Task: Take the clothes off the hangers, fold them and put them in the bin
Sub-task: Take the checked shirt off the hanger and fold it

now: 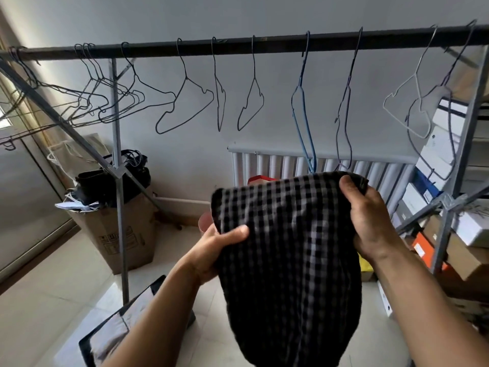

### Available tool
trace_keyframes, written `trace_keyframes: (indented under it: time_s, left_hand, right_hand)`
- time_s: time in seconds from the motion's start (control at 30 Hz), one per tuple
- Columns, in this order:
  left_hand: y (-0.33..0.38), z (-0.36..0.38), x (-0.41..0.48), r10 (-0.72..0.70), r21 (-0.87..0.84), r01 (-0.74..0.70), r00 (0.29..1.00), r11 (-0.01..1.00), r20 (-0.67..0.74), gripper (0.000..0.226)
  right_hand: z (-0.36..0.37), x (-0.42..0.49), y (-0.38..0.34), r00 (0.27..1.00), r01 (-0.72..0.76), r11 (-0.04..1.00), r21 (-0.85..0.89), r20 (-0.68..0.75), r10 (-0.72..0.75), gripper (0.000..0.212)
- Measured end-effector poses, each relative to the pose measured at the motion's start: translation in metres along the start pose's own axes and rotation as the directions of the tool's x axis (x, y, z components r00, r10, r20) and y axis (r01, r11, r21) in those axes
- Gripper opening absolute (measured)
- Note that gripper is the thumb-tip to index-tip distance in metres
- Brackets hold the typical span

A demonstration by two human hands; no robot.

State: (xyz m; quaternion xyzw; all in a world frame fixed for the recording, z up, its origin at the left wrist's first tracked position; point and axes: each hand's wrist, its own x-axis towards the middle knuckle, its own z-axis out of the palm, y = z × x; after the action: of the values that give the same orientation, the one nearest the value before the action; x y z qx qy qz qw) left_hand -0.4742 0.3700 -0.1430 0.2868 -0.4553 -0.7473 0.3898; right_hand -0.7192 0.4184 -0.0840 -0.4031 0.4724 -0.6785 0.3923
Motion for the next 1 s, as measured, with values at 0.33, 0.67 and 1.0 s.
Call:
trace_keyframes:
  time_s: [0.33, 0.67, 1.0]
  left_hand:
    - [0.006, 0.011, 0.007, 0.045, 0.12, -0.016, 0.969, 0.993, -0.244, 0.039]
    - [0.021, 0.018, 0.011, 0.065, 0.098, -0.033, 0.937, 0.995, -0.342, 0.055]
    - [0.004, -0.007, 0.002, 0.073, -0.511, 0.004, 0.989, 0.86, 0.131, 0.059]
  right_hand:
    - [-0.017, 0.007, 0.009, 0.983, -0.178, 0.97, 0.167, -0.013, 0.183, 0.035]
    - [-0.028, -0.015, 0.048, 0.87, -0.305, 0.95, 0.072, 0.426, 0.248, 0.092]
    - [-0.007, -0.007, 0.025, 0.917, -0.36, 0.929, 0.087, 0.216, 0.335, 0.025]
